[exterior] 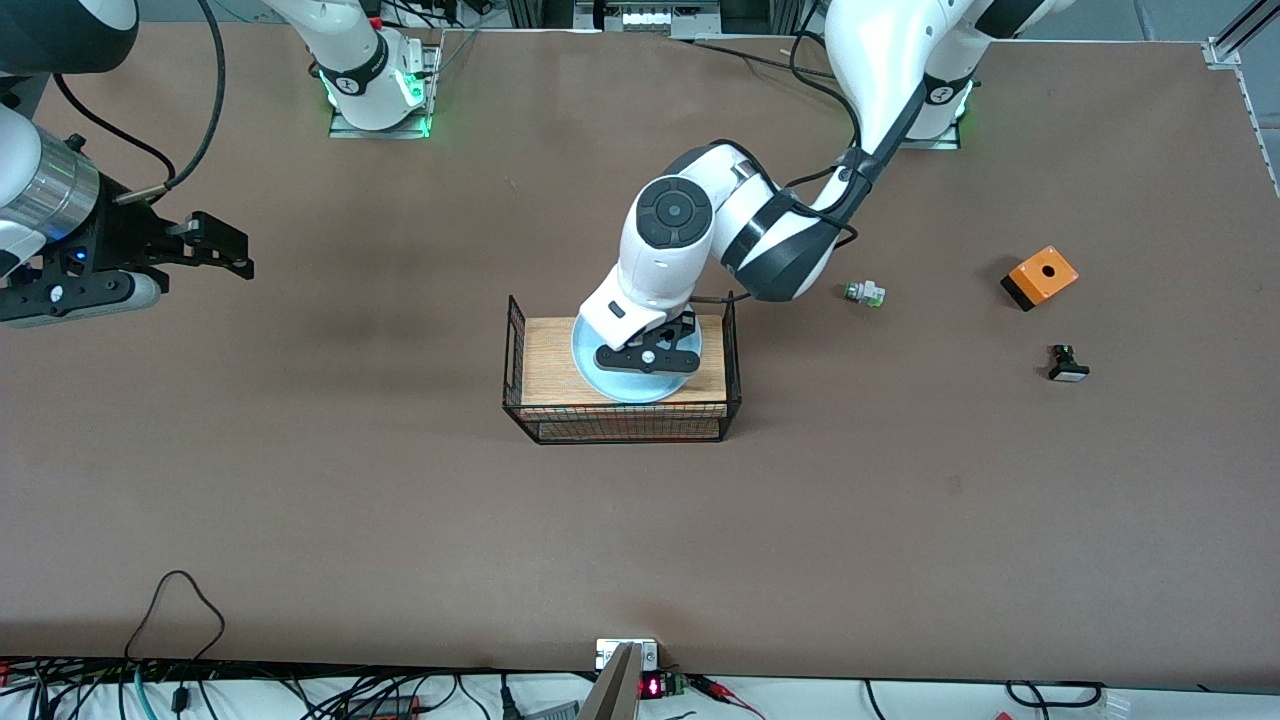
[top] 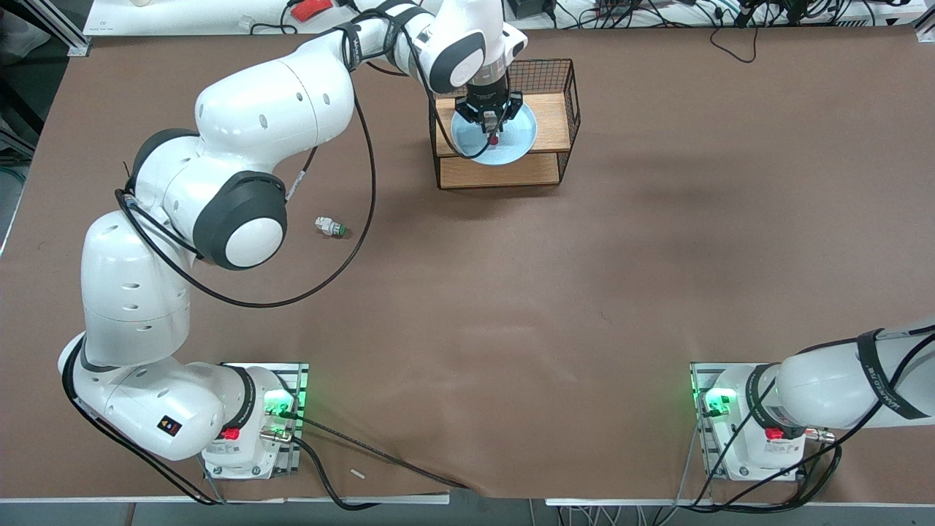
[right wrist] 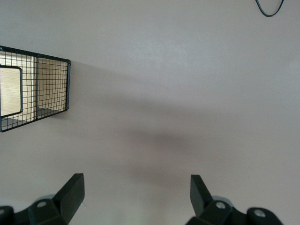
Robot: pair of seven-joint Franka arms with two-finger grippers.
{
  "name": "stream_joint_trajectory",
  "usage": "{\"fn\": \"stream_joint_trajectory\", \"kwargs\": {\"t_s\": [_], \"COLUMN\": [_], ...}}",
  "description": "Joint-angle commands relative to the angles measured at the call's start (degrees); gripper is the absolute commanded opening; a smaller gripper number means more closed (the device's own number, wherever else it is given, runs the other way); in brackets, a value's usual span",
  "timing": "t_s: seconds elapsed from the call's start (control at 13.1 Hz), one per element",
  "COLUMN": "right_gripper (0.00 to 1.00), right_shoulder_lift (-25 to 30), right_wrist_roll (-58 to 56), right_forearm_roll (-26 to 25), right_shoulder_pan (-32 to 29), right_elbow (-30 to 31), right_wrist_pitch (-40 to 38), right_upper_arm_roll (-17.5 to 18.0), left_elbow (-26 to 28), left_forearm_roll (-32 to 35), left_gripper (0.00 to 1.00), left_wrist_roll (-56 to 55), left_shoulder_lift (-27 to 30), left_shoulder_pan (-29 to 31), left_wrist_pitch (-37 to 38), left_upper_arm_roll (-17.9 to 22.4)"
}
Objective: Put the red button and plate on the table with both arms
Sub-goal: 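Lift the button with the left gripper while the right gripper approaches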
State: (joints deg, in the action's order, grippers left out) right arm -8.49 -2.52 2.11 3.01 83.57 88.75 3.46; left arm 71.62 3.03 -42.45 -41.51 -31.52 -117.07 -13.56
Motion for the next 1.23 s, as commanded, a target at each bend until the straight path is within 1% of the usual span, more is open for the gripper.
{"fn": "stream_joint_trajectory", "kwargs": {"t_s": [0.0,0.31,0.38,0.46,0.54,0.69,0.84,1.0,1.15], "right_gripper": [1.0,1.0,1.0,1.0,1.0,1.0,1.0,1.0,1.0], "right_shoulder_lift": [-0.1,-0.8,-1.7,-1.8,-1.9,-2.5,-2.6,-3.5,-4.9], "right_wrist_roll": [-0.9,-0.4,-0.4,-0.2,0.0,0.1,0.4,0.6,0.6], "right_forearm_roll": [0.6,1.5,3.3,6.2,8.6,11.0,11.2,14.0,14.4], "right_shoulder_pan": [-0.5,-0.6,-0.6,-0.6,-0.6,-0.5,0.2,1.6,3.8], "right_elbow": [-0.8,-0.7,-0.7,-0.7,-0.7,-0.8,-0.8,-0.8,-0.8], "right_wrist_pitch": [-0.6,-0.2,-0.2,-0.2,-0.2,-0.2,0.2,3.1,6.9], "right_upper_arm_roll": [0.1,0.1,0.1,0.1,0.1,0.2,0.6,0.7,0.8], "left_elbow": [-2.1,-2.3,-2.3,-2.2,-2.3,-2.3,-2.3,-2.2,-2.2], "left_forearm_roll": [1.5,1.4,1.4,1.1,1.1,1.5,1.4,1.4,1.6], "left_gripper": [0.0,0.0,0.0,0.0,0.0,0.0,0.0,0.0,0.0], "left_wrist_roll": [-0.8,-1.1,-1.1,-1.1,-1.1,-0.8,2.3,6.2,10.3], "left_shoulder_lift": [1.2,5.6,6.9,8.4,9.3,12.2,14.9,18.0,19.6], "left_shoulder_pan": [0.8,1.1,1.2,1.3,1.4,1.8,5.8,9.7,13.8], "left_wrist_pitch": [0.4,1.0,1.0,2.2,4.9,8.9,13.6,16.8,21.1], "left_upper_arm_roll": [0.1,0.0,0.0,0.0,0.0,0.0,-0.3,-0.2,-0.2]}}
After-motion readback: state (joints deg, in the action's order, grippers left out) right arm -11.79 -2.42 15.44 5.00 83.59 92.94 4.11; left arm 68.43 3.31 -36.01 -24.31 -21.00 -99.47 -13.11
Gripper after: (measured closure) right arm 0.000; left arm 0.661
